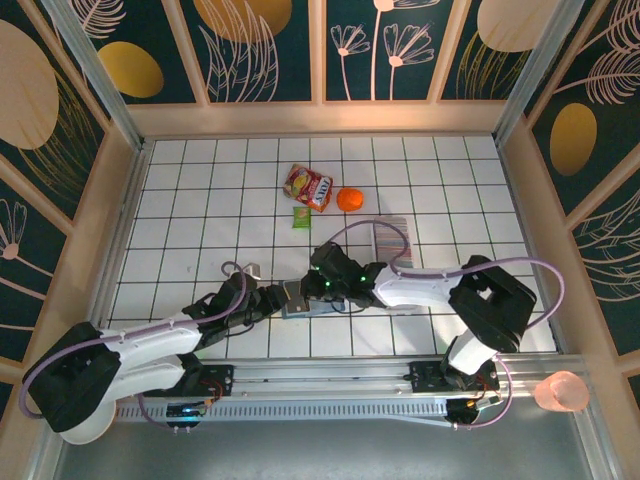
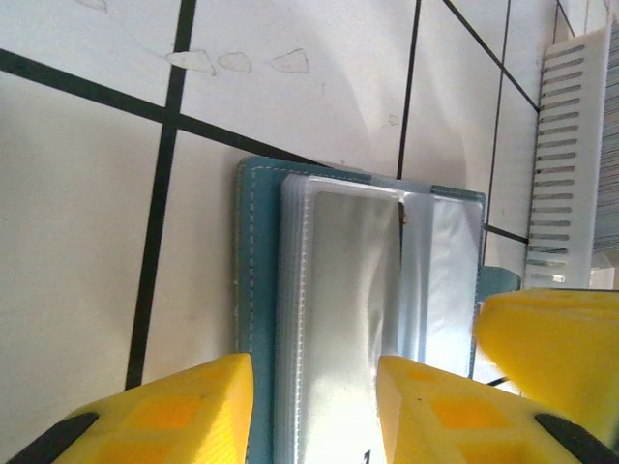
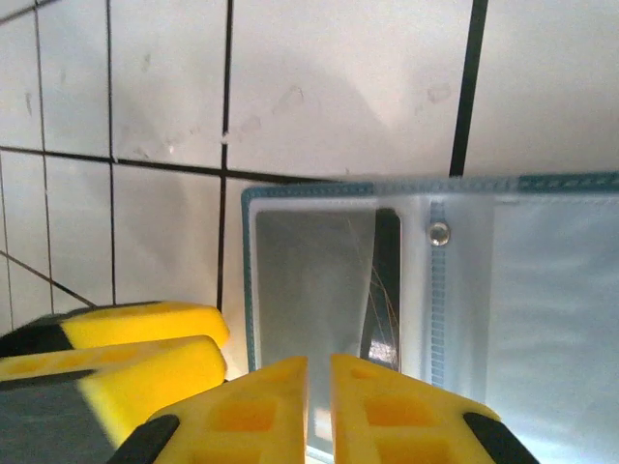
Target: Put the credit cards into the card holder
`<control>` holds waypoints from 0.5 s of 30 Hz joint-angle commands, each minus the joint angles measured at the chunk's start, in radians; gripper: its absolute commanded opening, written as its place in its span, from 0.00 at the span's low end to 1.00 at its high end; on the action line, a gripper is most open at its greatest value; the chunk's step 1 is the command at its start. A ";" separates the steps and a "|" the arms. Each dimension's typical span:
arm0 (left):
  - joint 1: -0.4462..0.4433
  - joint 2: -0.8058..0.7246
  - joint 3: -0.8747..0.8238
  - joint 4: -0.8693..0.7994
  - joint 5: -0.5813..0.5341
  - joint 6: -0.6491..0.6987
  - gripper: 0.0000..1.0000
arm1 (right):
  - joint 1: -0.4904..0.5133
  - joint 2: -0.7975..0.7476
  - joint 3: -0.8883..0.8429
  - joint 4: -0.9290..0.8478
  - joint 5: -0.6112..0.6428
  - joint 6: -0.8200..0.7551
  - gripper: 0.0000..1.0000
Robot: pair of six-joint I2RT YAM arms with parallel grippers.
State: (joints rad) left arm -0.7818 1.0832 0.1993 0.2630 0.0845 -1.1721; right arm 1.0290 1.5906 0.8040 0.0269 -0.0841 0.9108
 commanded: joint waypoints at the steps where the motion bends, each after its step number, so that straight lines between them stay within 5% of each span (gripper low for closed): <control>1: -0.006 0.001 0.034 -0.063 -0.021 0.015 0.38 | -0.005 -0.013 0.022 -0.095 0.082 -0.037 0.12; 7: -0.005 0.042 0.062 -0.093 -0.009 0.031 0.39 | -0.015 0.038 0.024 -0.101 0.073 -0.050 0.00; 15: -0.006 0.076 0.092 -0.129 0.001 0.047 0.41 | -0.015 0.124 0.030 -0.128 0.068 -0.070 0.00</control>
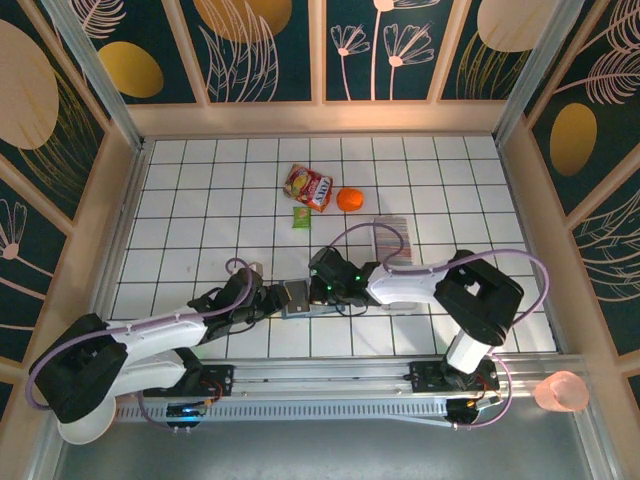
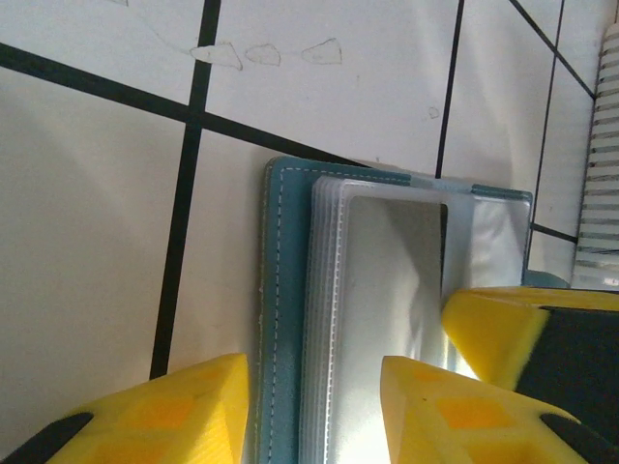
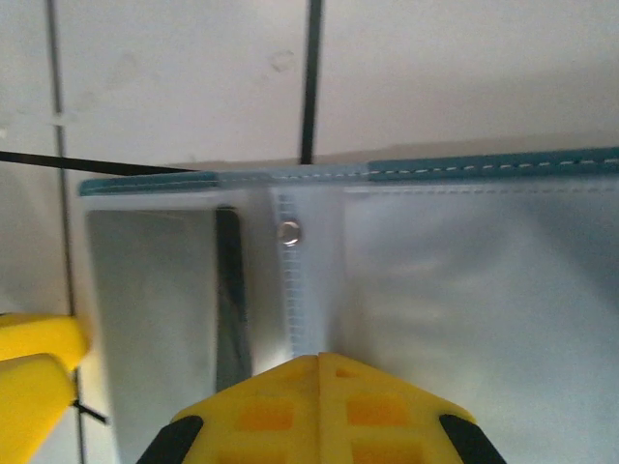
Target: Put the credit cards into the card holder
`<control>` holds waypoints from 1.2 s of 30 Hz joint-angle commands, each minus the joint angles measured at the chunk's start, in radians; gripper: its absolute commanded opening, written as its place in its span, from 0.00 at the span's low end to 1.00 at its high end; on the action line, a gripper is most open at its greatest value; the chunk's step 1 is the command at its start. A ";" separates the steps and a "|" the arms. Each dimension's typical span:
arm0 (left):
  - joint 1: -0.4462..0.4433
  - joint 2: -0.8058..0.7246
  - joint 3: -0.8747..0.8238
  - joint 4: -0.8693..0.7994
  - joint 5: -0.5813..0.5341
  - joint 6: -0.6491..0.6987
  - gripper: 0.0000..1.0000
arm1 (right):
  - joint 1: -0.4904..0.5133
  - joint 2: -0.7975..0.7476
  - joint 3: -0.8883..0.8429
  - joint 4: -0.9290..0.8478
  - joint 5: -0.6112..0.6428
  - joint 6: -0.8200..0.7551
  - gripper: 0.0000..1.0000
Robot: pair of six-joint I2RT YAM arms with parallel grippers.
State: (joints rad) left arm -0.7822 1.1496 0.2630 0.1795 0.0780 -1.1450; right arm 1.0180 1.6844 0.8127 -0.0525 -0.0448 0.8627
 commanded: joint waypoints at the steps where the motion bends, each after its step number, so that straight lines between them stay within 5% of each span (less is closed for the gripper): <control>1: -0.006 0.012 0.032 -0.051 0.007 0.021 0.41 | -0.002 0.040 0.025 -0.074 0.045 -0.024 0.00; 7: -0.005 0.021 0.037 -0.057 0.011 0.025 0.42 | -0.001 0.058 -0.021 -0.164 0.115 -0.008 0.00; 36: -0.048 0.186 0.110 0.194 0.171 -0.041 0.42 | 0.002 0.021 -0.125 -0.003 0.066 0.030 0.00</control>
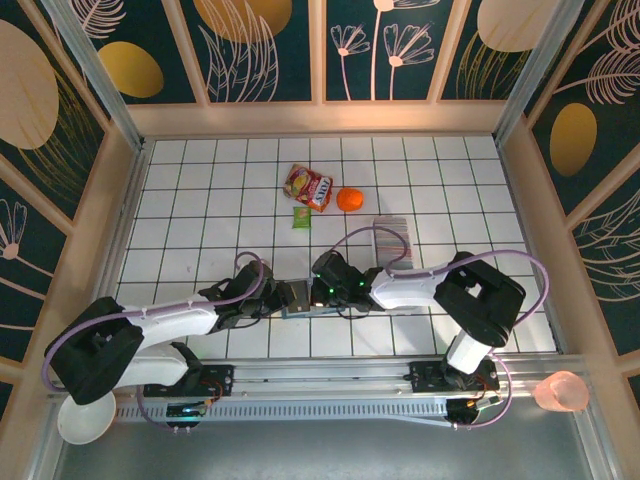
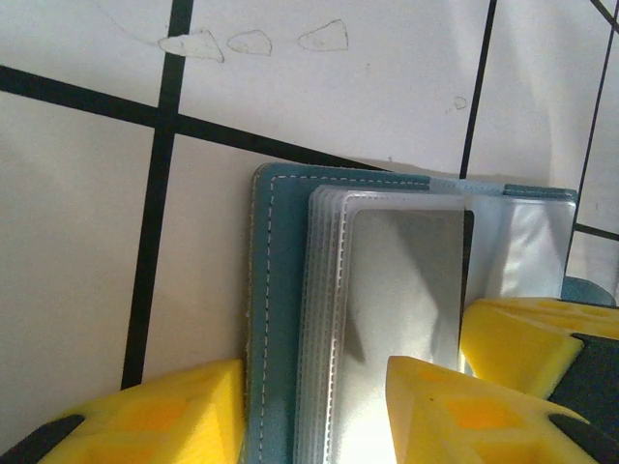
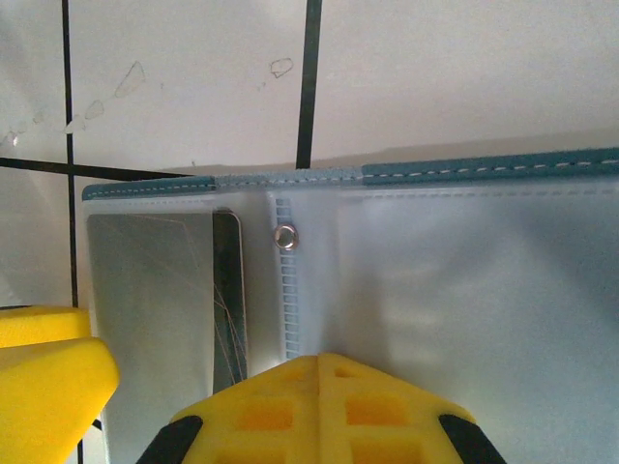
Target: Put the credit cards into the card holder
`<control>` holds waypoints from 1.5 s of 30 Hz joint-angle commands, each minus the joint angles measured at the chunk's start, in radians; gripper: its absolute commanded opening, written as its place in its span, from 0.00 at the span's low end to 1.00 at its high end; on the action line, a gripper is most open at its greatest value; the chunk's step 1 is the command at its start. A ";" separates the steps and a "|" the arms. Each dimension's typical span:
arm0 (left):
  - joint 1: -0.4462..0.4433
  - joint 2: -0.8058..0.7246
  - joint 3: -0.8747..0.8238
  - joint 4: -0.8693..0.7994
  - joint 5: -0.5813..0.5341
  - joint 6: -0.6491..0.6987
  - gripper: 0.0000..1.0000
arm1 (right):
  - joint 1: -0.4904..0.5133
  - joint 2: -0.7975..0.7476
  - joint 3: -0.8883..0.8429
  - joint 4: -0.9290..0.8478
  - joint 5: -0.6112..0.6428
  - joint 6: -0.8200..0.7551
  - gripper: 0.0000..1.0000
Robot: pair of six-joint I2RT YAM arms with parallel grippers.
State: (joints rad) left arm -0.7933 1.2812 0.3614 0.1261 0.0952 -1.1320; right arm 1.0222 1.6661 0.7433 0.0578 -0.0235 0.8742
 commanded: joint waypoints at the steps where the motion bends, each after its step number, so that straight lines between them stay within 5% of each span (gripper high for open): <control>1: -0.037 0.043 0.011 0.246 0.148 -0.055 0.42 | -0.003 0.038 -0.058 -0.110 0.045 0.019 0.00; 16: -0.037 -0.051 -0.016 0.279 0.126 -0.085 0.43 | -0.001 0.008 -0.061 -0.089 0.048 0.030 0.00; 20: -0.037 -0.032 -0.005 0.252 0.120 -0.064 0.34 | 0.001 -0.013 -0.049 -0.082 0.051 0.020 0.00; 30: -0.037 -0.079 0.058 -0.068 -0.024 0.061 0.20 | 0.004 -0.093 0.014 -0.099 0.091 -0.037 0.00; 35: -0.036 -0.182 0.063 -0.204 -0.142 0.084 0.14 | 0.009 -0.191 0.025 -0.160 0.190 -0.046 0.10; 45: -0.036 -0.186 0.112 -0.315 -0.169 0.125 0.09 | 0.009 -0.188 0.063 -0.316 0.299 -0.056 0.32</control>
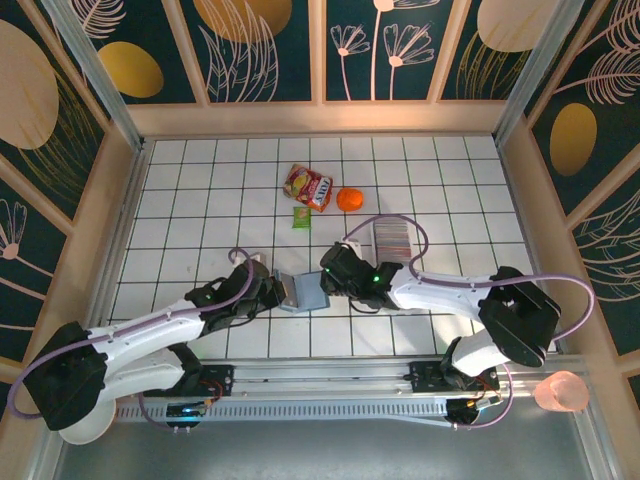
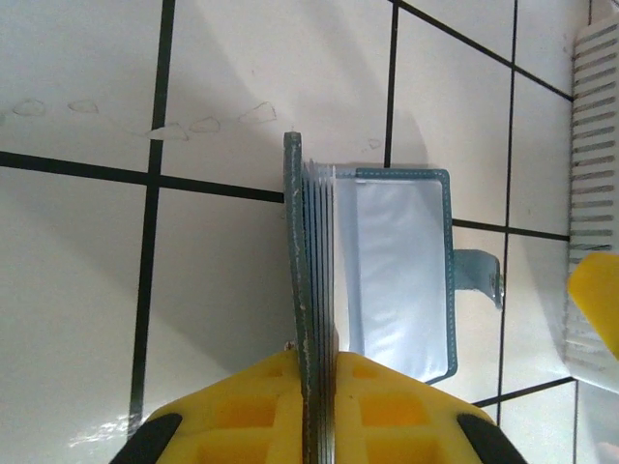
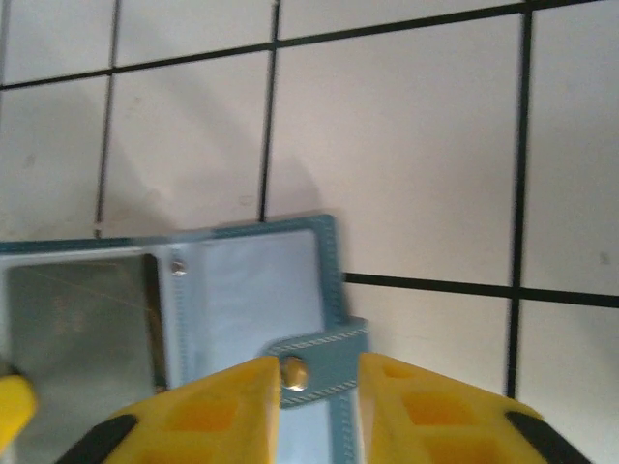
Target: Put the credit cards into the card holder
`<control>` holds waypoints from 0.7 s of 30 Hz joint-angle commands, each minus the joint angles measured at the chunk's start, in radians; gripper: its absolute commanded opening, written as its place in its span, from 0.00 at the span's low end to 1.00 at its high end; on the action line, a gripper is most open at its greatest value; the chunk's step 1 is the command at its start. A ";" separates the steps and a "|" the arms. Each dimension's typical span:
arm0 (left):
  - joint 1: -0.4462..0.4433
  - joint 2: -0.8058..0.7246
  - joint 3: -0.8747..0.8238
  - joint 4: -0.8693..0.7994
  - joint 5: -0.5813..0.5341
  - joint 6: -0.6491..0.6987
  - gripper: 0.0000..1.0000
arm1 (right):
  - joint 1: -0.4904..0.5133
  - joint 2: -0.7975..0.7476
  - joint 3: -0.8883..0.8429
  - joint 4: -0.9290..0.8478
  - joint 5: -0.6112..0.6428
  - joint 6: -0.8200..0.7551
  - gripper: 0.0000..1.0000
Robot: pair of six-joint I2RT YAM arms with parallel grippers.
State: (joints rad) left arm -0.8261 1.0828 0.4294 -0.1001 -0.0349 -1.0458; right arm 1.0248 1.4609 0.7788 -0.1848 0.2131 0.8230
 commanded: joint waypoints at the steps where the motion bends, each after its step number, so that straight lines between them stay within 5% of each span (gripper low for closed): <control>1: -0.003 0.018 0.055 -0.101 -0.039 0.045 0.08 | 0.006 0.027 0.034 -0.077 0.059 -0.009 0.33; 7: -0.004 0.039 0.090 -0.144 -0.038 0.067 0.07 | 0.016 0.048 0.062 -0.008 -0.001 -0.041 0.63; 17: -0.003 0.010 0.080 -0.154 -0.051 0.067 0.07 | 0.012 0.253 0.175 -0.004 -0.060 -0.084 0.74; 21: -0.004 0.002 0.080 -0.162 -0.053 0.069 0.08 | 0.012 0.281 0.216 -0.057 -0.016 -0.085 0.62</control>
State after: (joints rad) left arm -0.8261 1.1019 0.5014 -0.2207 -0.0658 -0.9947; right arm 1.0325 1.7317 0.9489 -0.1970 0.1589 0.7464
